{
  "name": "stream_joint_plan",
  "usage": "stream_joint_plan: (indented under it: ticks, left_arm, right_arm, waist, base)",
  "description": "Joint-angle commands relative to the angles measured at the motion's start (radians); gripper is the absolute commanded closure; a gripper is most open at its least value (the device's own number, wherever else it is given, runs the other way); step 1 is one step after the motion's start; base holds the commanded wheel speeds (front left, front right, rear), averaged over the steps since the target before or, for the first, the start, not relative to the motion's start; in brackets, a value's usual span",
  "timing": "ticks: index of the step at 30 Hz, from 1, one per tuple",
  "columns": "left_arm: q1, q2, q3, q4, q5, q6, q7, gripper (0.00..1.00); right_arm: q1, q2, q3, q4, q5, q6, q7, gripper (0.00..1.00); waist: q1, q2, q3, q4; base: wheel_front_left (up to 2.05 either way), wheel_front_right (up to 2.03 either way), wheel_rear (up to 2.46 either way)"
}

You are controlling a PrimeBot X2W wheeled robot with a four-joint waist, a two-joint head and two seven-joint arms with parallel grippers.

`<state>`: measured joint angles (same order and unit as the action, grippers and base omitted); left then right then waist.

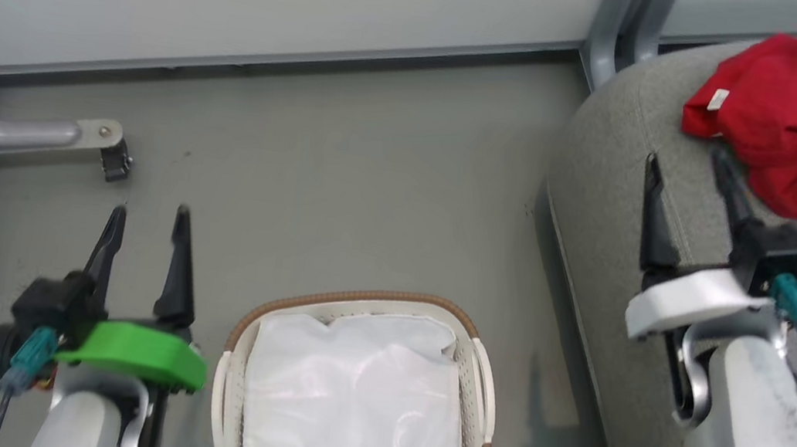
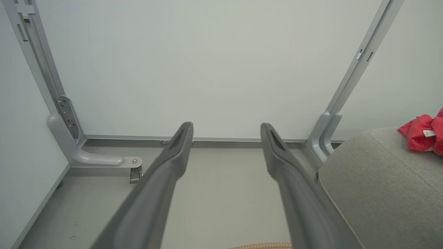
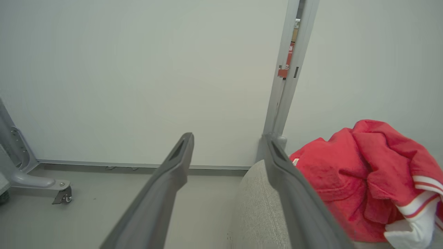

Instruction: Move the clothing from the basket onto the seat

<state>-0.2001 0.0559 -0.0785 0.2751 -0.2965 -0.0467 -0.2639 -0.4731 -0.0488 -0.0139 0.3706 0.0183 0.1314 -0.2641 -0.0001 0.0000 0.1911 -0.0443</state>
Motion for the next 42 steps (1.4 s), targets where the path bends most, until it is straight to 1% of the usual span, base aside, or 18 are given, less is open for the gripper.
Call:
stream_joint_plan:
  ticks: [1, 5, 9, 13, 19, 26, 42]
  left_arm:
    - [0.038, 0.0, 0.016, -0.005, 0.01, -0.005, -0.001, 0.0]
    - [0.11, -0.004, 0.054, -0.013, 0.011, -0.009, -0.001, 0.0]
    - [0.171, -0.005, 0.065, -0.02, 0.014, -0.016, -0.001, 0.0]
    - [0.208, -0.005, 0.053, -0.02, 0.016, -0.014, -0.001, 0.0]
    - [0.236, -0.005, 0.043, -0.023, -0.012, -0.002, -0.001, 0.0]
    - [0.252, -0.005, 0.036, -0.022, -0.029, 0.004, -0.001, 0.0]
    - [0.256, -0.005, 0.028, -0.012, -0.037, -0.007, -0.001, 0.0]
  right_arm:
    - [0.036, -0.004, 0.014, 0.003, 0.026, -0.001, 0.0, 0.0]
    - [0.106, -0.004, 0.055, 0.004, 0.084, -0.001, 0.0, 0.0]
    - [0.185, -0.004, 0.076, -0.011, 0.118, -0.001, 0.0, 0.0]
    - [0.254, -0.004, 0.092, -0.027, 0.131, -0.001, 0.0, 0.0]
    - [0.326, -0.004, 0.1, -0.054, 0.126, -0.001, 0.0, 0.0]
    - [0.344, -0.004, 0.106, -0.053, 0.118, -0.001, 0.0, 0.0]
    - [0.35, -0.003, 0.105, -0.047, 0.126, -0.001, 0.0, 0.0]
  waist:
    - [0.0001, 0.0, -0.046, 0.03]
    - [0.0001, 0.0, -0.073, 0.036]
    - [0.0001, 0.0, -0.103, 0.042]
    - [0.0001, 0.0, -0.125, 0.047]
    - [0.0001, 0.0, -0.147, 0.047]
    - [0.0001, 0.0, -0.163, 0.041]
    - [0.0001, 0.0, -0.174, 0.049]
  base:
    - [0.0, 0.0, 0.0]
    - [0.0, 0.0, 0.0]
    - [0.0, 0.0, 0.0]
    - [0.0, 0.0, 0.0]
    - [0.0, 0.0, 0.0]
    - [0.0, 0.0, 0.0]
    - [0.0, 0.0, 0.0]
